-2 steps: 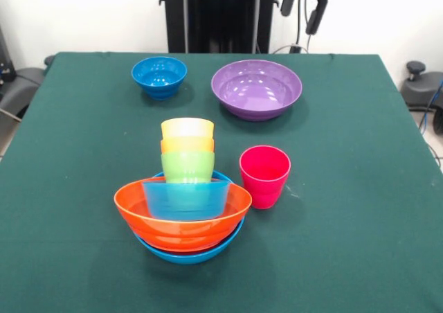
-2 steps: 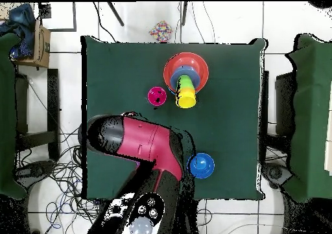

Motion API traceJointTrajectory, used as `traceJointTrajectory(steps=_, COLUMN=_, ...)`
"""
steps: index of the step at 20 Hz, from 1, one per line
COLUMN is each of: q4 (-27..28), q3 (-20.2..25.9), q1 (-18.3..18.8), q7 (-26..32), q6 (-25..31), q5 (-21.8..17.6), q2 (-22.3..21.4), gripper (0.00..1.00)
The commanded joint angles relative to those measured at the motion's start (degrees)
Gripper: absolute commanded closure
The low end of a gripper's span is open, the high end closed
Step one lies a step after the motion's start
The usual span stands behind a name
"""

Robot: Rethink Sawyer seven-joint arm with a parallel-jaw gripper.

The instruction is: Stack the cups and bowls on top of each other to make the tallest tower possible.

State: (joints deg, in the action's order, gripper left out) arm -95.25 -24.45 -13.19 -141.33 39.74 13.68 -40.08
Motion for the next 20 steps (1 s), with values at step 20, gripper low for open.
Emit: traceJointTrajectory(steps=20, q4=-7.29, q3=10.04, q1=2.85, q7=-7.88, q6=-24.90, q5=0.40, q2=12.36, gripper=0.00)
